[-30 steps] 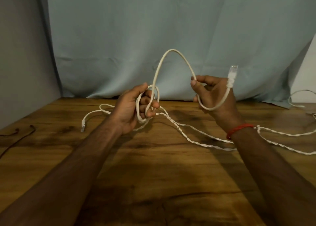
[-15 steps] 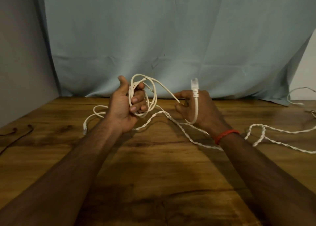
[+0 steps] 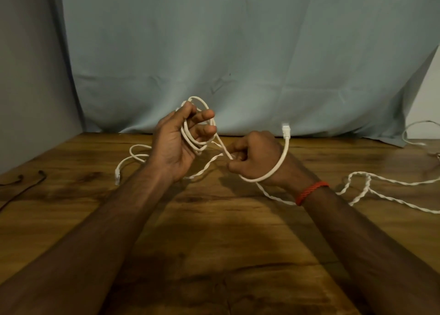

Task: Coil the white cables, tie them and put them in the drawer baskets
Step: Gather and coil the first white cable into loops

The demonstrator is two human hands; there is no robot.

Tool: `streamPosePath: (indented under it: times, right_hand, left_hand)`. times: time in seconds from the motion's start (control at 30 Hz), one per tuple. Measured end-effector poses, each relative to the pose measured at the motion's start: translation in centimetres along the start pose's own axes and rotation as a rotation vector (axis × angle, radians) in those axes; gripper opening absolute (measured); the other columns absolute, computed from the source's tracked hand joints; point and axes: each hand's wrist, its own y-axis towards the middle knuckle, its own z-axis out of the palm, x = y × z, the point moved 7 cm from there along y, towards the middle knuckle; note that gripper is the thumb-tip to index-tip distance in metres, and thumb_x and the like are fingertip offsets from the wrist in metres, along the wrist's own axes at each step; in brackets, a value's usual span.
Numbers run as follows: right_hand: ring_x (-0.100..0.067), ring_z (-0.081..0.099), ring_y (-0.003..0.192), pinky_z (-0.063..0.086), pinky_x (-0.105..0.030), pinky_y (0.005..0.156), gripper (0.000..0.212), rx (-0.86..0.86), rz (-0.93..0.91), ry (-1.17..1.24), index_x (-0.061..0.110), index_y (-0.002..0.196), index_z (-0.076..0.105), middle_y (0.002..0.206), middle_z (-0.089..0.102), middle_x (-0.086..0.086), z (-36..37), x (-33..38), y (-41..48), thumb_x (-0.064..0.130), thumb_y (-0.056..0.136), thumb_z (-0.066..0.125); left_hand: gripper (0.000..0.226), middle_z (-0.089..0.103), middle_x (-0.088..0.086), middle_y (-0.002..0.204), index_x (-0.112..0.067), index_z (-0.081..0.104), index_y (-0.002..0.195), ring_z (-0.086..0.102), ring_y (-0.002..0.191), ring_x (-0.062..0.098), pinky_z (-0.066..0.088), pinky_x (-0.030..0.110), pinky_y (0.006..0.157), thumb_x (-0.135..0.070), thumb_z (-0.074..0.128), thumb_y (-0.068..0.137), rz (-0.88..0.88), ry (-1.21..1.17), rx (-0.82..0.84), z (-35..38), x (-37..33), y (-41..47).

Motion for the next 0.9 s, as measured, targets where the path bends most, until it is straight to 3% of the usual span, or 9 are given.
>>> streamPosePath:
  times: [0.1,0.23,0.33,0.43,0.53,0.63,0.77,0.9]
  right_hand:
    - [-0.016,0.062,0.058,0.052,-0.034,0.059,0.022,0.054,0.002,0.053,0.006,0.083,0.078,0.064,0.069,-0.007,0.4,0.8,-0.1,0.027,0.079,0.076]
    - [-0.002,0.051,0.043,0.04,-0.015,0.045,0.014,0.146,0.104,0.347,0.001,0.082,0.079,0.054,0.064,0.002,0.5,1.2,-0.9,0.014,0.08,0.074]
    - [-0.007,0.052,0.041,0.039,-0.018,0.039,0.017,0.158,0.235,0.718,-0.01,0.087,0.075,0.06,0.068,-0.006,0.6,0.8,-1.4,0.006,0.087,0.068]
    - [-0.009,0.054,0.044,0.039,-0.018,0.039,0.022,0.227,0.305,0.894,-0.011,0.093,0.073,0.064,0.069,-0.009,1.0,1.0,-1.5,0.01,0.091,0.068]
    - [-0.01,0.055,0.045,0.04,-0.017,0.04,0.021,0.241,0.279,1.014,-0.004,0.09,0.074,0.064,0.068,-0.01,0.9,1.3,-1.5,0.014,0.095,0.064]
    - [-0.012,0.061,0.059,0.044,-0.018,0.05,0.02,0.315,0.151,1.018,0.004,0.1,0.077,0.077,0.072,-0.01,-0.1,1.6,-1.7,0.018,0.094,0.064]
    - [-0.012,0.063,0.077,0.047,-0.021,0.066,0.032,0.384,0.023,1.148,0.013,0.114,0.075,0.098,0.074,-0.008,-1.9,1.3,-2.1,0.029,0.088,0.064]
    - [-0.015,0.066,0.079,0.052,-0.024,0.07,0.051,0.401,0.1,1.341,0.011,0.111,0.075,0.098,0.074,-0.009,-1.0,0.5,-1.6,0.049,0.09,0.047]
  left_hand:
    - [0.023,0.074,0.008,0.079,-0.007,0.054,0.096,0.067,0.054,0.016,0.054,0.029,0.056,-0.027,0.044,0.104,0.127,0.28,0.038,1.2,-0.1,-0.8]
    - [0.021,0.07,0.004,0.077,-0.005,0.048,0.107,0.063,0.064,0.015,0.052,0.027,0.06,-0.026,0.046,0.104,0.25,0.562,0.127,3.1,0.8,-1.9]
    - [0.022,0.069,0.001,0.083,-0.012,0.052,0.103,0.064,0.074,0.02,0.053,0.038,0.067,-0.033,0.048,0.099,0.33,0.725,0.164,3.4,0.3,-2.2]
    - [0.017,0.069,0.004,0.089,-0.024,0.056,0.098,0.067,0.079,0.029,0.054,0.05,0.073,-0.039,0.049,0.101,0.418,0.88,0.203,3.5,-0.3,-2.7]
    - [0.033,0.063,0.011,0.077,-0.007,0.053,0.095,0.061,0.068,0.03,0.05,0.049,0.064,-0.039,0.048,0.101,0.576,1.06,0.148,3.4,-1.0,-3.1]
    - [0.038,0.051,0.006,0.063,-0.003,0.049,0.088,0.048,0.055,0.02,0.041,0.037,0.054,-0.039,0.051,0.098,0.552,0.986,0.037,2.7,-1.6,-3.0]
    - [0.031,0.043,-0.003,0.049,-0.009,0.051,0.075,0.038,0.042,0.008,0.031,0.021,0.041,-0.023,0.052,0.102,0.368,0.761,-0.116,1.7,-1.9,-2.2]
    - [0.033,0.039,0.0,0.042,-0.007,0.052,0.07,0.03,0.033,0.009,0.019,0.019,0.037,-0.015,0.046,0.102,0.176,0.606,0.003,2.3,-0.4,-1.8]
